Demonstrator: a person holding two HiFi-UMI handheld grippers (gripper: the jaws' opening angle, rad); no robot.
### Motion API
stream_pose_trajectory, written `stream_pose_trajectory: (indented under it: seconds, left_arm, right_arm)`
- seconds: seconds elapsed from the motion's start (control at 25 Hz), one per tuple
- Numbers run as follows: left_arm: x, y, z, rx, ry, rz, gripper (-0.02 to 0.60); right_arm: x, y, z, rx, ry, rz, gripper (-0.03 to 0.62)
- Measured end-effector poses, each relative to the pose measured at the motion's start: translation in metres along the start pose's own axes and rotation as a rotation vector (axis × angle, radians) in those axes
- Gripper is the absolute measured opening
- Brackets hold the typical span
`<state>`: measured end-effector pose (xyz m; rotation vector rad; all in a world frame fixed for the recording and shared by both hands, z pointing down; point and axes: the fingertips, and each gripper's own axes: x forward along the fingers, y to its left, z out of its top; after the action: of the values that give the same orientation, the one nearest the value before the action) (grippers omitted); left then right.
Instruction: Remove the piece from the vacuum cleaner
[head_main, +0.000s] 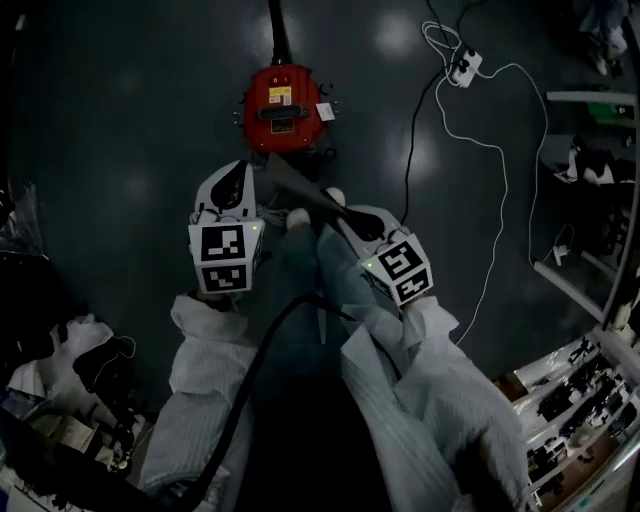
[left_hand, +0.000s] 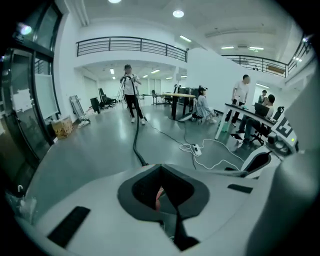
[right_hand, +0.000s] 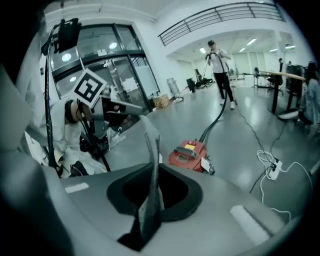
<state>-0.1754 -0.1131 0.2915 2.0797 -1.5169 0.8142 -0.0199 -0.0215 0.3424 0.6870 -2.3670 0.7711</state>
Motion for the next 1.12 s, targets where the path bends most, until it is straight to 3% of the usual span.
stream_pose_trajectory:
  seconds: [0.2,0.44,0.64,1.12]
  left_arm:
    - [-0.101,-0.018,0.076,-0.046,-0.142,-0.027,0.005]
    - [-0.177,-0.05,0.119,0.028,-0.287,-0.028,0.005]
    - [-0.216,-0.045,0.128,-0.003,-0.363,-0.008,0.005]
    - [-0.235,-0.053,0.126,0.021,-0.384,-0.029,0.005]
  right_arm:
    - [-0.091,0.042,0.092,0.083,-0.238,-0.065,0.029]
    - [-0.142,0.094,0.15,0.011,-0.378,-0.084,0.029]
    - [-0.154,0.116,0.173,0.007,-0.461,-0.092,0.029]
    - [-0.163,0.15,0.187,-0.011,-0.509,-0.07,0.028]
